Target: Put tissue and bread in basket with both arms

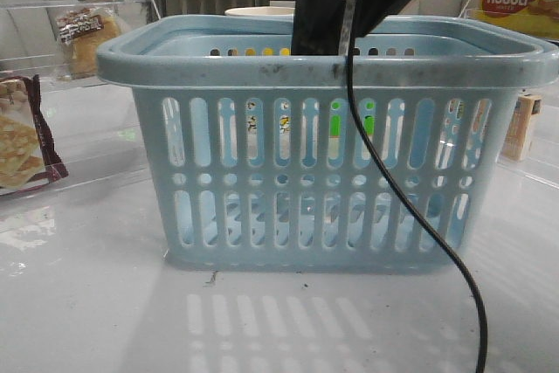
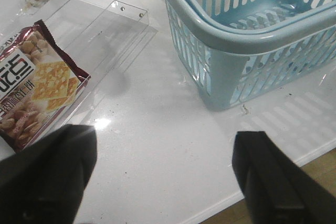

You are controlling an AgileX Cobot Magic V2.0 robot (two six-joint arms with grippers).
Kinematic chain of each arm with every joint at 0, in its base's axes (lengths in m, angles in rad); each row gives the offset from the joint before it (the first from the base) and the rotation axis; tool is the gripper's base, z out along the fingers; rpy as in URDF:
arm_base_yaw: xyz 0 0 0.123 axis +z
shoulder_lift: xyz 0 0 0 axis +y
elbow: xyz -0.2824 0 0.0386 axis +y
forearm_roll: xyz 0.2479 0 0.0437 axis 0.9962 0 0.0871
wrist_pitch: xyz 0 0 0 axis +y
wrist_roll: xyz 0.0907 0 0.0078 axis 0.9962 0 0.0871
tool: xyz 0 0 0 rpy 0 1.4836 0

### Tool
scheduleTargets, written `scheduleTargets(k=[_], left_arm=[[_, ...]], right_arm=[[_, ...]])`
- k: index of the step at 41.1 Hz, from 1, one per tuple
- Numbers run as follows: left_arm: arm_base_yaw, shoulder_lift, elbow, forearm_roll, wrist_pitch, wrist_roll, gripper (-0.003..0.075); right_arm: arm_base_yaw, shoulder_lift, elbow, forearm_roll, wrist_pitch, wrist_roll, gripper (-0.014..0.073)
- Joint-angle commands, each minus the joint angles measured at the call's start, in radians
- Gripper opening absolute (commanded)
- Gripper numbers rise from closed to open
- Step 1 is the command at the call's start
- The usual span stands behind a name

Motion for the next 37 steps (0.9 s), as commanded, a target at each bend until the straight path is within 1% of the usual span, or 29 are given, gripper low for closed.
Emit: scheduleTargets(k=[1,6,9,13,28,37], left_arm=[[-0.009,0.006,-0.036,-0.004,-0.08,0.0,0.058],[-0.009,0.006,-0.036,-0.004,-0.08,0.0,0.058],[-0.009,0.006,-0.036,-0.004,-0.08,0.0,0.058],[-0.009,0.006,-0.036,-0.004,-0.08,0.0,0.058],[-0.009,0.006,-0.036,-0.004,-0.08,0.0,0.058],[-0.009,0.006,-0.036,-0.004,-0.095,0.0,0.058]], right_arm=[[-0.001,-0.055,-0.027,-0.018,-0.061,-0.019,0.0603],[-0.001,-0.113,-0.025,-0.018,-0.031,-0.077,0.0603],[-0.001,-0.164,-0.017,-0.018,-0.001,-0.084,0.0603],[-0.001,-0.263,0.03,-0.018,0.0,-0.092,0.0603],[-0.001,-0.648,0.357,-0.018,-0.015,-0.098,0.0603],[-0.001,-0.838,0.519,-0.018,-0.015,-0.098,0.0602]])
